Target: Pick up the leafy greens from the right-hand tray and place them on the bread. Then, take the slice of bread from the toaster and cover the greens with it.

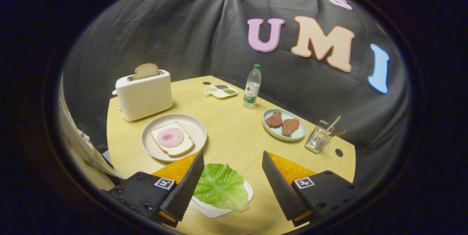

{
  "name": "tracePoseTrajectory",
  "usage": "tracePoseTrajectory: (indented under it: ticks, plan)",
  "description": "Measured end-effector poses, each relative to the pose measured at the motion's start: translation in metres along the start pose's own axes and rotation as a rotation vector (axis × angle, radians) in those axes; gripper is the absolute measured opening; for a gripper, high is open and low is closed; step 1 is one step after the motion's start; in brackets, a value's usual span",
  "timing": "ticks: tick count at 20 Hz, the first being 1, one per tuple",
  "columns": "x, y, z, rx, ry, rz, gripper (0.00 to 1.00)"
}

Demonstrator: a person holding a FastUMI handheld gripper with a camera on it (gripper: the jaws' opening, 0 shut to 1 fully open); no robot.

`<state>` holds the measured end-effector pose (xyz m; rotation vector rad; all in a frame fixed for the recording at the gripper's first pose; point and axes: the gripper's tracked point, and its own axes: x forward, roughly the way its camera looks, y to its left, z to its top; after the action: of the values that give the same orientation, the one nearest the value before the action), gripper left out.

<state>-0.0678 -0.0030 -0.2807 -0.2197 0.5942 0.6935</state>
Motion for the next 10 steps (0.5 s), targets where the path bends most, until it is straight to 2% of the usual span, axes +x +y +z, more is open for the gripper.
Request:
tracePoseTrajectory:
  ticks: [10]
  plan:
    - [0.033,0.016,-0.063,-0.04,0.159,0.099,1.0]
